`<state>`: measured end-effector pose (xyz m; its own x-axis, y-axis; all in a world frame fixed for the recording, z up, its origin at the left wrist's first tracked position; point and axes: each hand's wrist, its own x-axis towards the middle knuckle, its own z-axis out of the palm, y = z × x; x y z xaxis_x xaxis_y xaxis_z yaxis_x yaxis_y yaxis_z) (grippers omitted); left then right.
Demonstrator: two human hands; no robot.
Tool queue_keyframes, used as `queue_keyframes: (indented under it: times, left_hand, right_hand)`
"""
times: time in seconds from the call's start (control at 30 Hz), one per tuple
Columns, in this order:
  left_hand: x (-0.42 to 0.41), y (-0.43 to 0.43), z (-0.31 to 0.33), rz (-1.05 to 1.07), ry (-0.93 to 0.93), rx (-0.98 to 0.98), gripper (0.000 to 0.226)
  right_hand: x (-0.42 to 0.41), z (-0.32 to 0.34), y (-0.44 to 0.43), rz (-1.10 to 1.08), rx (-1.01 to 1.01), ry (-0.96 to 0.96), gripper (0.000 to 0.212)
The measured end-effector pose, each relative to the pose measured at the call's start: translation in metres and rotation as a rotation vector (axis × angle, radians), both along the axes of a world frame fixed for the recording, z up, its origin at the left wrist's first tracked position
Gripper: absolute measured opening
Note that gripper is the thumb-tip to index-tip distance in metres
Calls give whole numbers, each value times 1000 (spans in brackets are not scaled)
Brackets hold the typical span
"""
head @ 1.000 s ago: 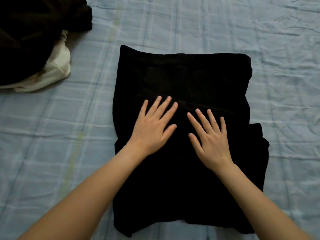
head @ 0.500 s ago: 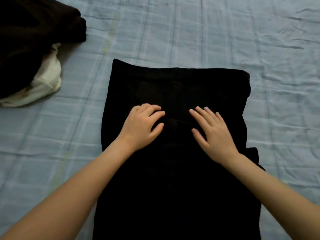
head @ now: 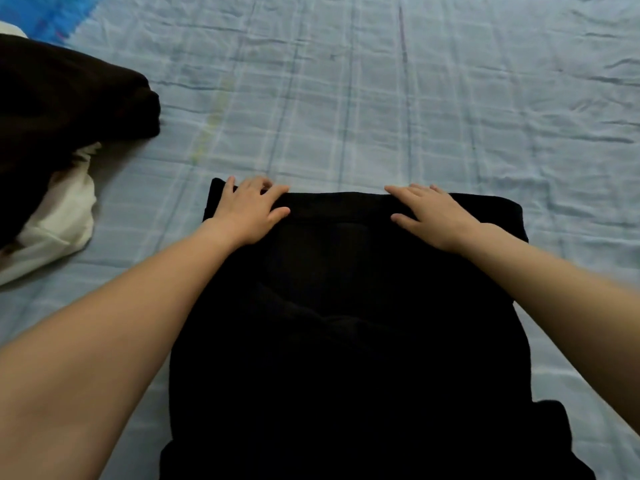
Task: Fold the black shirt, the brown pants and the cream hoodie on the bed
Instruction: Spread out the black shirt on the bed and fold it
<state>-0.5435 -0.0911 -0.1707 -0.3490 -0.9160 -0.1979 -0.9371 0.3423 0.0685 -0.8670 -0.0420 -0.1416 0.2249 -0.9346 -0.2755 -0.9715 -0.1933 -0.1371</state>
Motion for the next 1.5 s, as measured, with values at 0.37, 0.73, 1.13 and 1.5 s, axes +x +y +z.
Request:
queue_keyframes:
  times: [0.37, 0.73, 1.13, 1.5]
  left_hand:
    - [14, -11, 24, -4, 209, 23, 43]
    - [43, 102, 105, 84, 863, 239, 41]
    - [47, 247, 138, 258, 990, 270, 35]
    - [82, 415, 102, 111, 668, 217, 45]
  right_hand:
    - [0, 18, -5, -162, 63, -136, 32]
    - [-7, 101, 122, -248, 15, -622, 37]
    - [10, 127, 282, -334, -216, -797, 30]
    - [37, 84, 453, -326, -264, -598, 22]
